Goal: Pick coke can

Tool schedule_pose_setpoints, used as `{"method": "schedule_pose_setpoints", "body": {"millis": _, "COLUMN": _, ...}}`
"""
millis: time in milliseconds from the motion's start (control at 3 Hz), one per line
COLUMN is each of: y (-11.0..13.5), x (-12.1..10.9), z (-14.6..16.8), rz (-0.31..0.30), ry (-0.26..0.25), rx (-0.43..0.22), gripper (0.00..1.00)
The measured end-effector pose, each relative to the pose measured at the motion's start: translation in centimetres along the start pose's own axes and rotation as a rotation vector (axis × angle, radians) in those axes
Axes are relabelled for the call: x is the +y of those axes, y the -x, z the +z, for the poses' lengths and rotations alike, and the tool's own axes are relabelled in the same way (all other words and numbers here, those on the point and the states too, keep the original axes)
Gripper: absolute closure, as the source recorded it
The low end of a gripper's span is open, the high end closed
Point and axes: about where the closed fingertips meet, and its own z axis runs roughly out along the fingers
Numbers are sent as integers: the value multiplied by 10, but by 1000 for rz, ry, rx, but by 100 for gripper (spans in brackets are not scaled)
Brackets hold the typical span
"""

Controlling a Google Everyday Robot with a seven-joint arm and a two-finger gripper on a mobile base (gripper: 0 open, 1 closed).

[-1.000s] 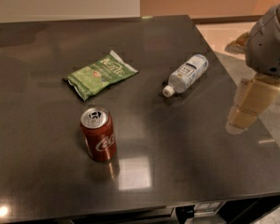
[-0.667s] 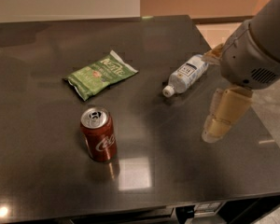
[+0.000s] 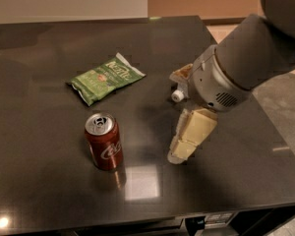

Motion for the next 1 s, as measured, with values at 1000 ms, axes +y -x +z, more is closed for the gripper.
{"method": "schedule_pose_setpoints", "body": {"millis": 1000, "y": 77, "x": 25, "z": 69, "rz": -39, "ry": 73, "rx": -166, "gripper": 0}}
